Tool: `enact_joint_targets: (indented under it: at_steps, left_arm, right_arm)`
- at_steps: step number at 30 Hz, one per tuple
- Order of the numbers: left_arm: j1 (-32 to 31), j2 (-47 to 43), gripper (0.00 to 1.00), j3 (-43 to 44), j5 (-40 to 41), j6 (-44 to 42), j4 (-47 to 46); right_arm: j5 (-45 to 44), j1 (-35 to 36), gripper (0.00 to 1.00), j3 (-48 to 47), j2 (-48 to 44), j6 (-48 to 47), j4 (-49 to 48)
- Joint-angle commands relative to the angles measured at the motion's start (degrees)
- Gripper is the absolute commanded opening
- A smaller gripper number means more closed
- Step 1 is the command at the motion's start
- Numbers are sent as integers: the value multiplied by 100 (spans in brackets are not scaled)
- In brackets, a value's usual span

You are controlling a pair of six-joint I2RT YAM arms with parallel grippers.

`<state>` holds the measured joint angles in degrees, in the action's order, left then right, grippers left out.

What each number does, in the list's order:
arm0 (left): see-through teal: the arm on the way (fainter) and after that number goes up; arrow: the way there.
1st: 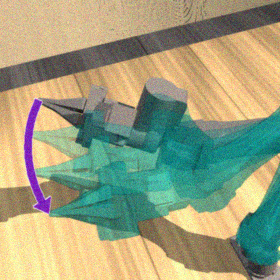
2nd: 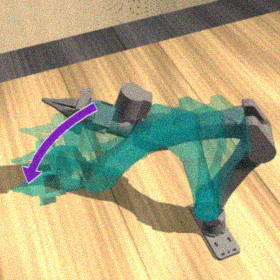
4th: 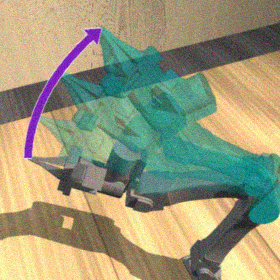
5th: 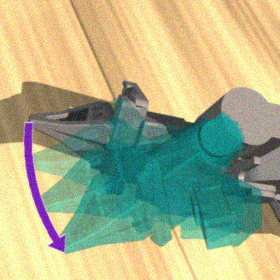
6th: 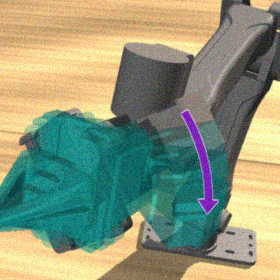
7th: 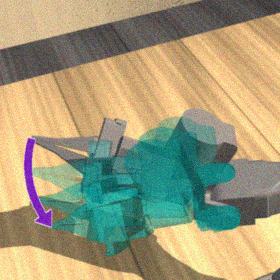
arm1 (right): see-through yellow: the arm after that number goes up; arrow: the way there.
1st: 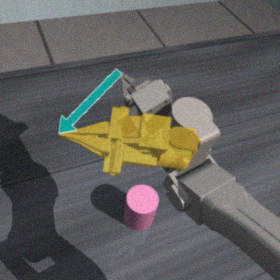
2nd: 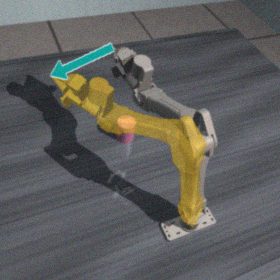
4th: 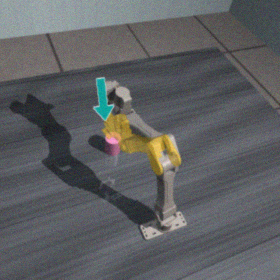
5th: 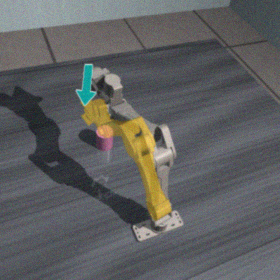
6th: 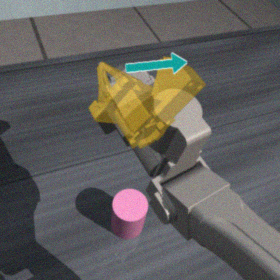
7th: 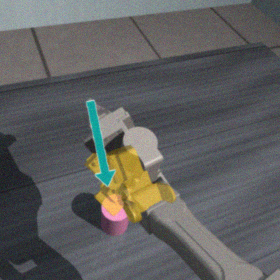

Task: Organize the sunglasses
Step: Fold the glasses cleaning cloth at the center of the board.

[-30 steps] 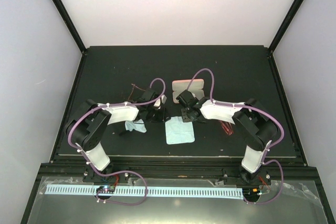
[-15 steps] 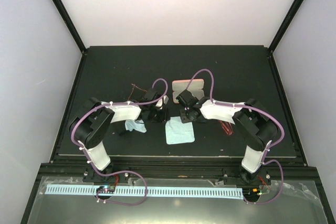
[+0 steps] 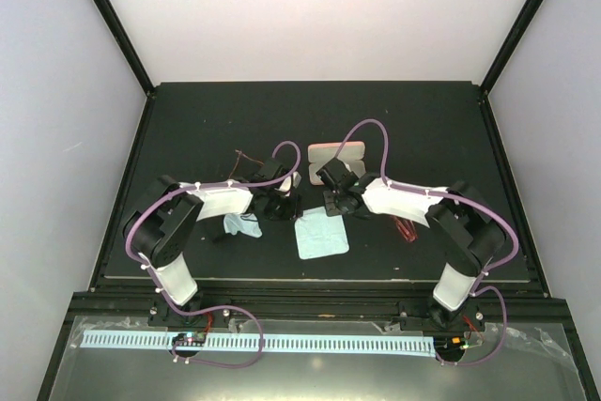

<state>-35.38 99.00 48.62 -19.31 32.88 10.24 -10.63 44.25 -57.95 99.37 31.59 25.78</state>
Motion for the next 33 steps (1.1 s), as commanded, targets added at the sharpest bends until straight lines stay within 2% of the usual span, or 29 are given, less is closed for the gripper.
enact_joint_targets:
  at_steps: [1, 4, 7, 9, 14, 21, 24, 28, 33]
  left_arm:
    - [-33, -118, 2, 119, 179, -106, 365]
    - [-33, -84, 2, 120, 153, -112, 356]
    - [-33, -57, 2, 120, 141, -115, 347]
    - [-33, -40, 1, 122, 140, -114, 345]
    - [-34, -13, 1, 132, 138, -118, 345]
    - [-37, -11, 1, 122, 144, -124, 347]
    - [-39, -16, 2, 123, 140, -122, 341]
    - [-29, -25, 1, 149, 139, -126, 354]
    - [-30, -77, 2, 276, 156, -190, 437]
  right_arm:
    - [-254, -10, 1, 17, -175, 117, -69]
    - [-164, -5, 3, 21, -134, 91, -99]
    - [-77, -9, 23, 8, -83, 41, -133]
    - [-21, -7, 30, -25, -14, -1, -135]
    - [104, -7, 32, -134, 217, -79, -138]
    - [94, -4, 28, -167, 425, -74, -99]
    - [145, -6, 21, -161, 482, -77, -98]
    - [154, -5, 2, -130, 451, -58, -124]
    - [52, -11, 1, -154, 323, -44, -176]
